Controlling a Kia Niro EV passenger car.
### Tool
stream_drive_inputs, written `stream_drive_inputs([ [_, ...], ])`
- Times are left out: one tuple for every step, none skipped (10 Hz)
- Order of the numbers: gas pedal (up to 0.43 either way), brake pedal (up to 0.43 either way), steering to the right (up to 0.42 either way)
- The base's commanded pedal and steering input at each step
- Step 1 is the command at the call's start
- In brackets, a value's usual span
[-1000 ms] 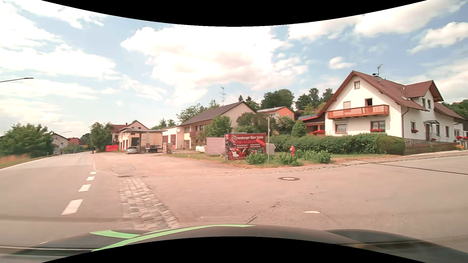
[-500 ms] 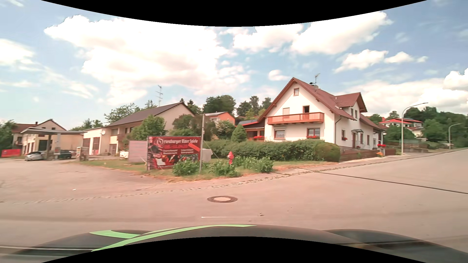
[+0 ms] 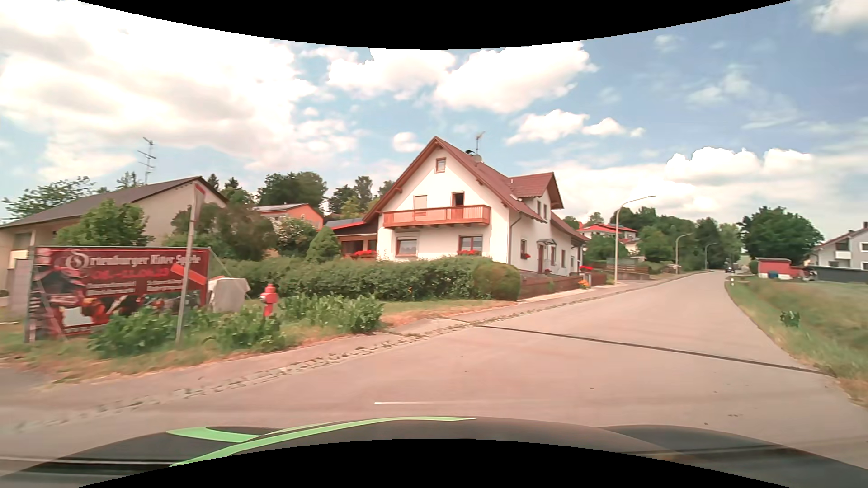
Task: Follow the waypoints while adhering to traffic rules and regulations
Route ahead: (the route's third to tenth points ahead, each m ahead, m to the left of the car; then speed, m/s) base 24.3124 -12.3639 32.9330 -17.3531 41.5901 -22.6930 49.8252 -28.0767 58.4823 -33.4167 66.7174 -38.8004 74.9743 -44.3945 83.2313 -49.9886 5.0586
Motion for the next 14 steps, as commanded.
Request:
stream_drive_inputs([
  [0.260, 0.000, 0.432],
  [0.260, 0.000, 0.425],
  [0.260, 0.000, 0.410],
  [0.268, 0.000, 0.398],
  [0.280, 0.000, 0.381],
  [0.280, 0.000, 0.362],
  [0.280, 0.000, 0.332],
  [0.280, 0.000, 0.306],
  [0.280, 0.000, 0.271],
  [0.299, 0.000, 0.233],
  [0.311, 0.000, 0.194],
  [0.311, 0.000, 0.159],
  [0.311, 0.000, 0.120],
  [0.311, 0.000, 0.087],
])
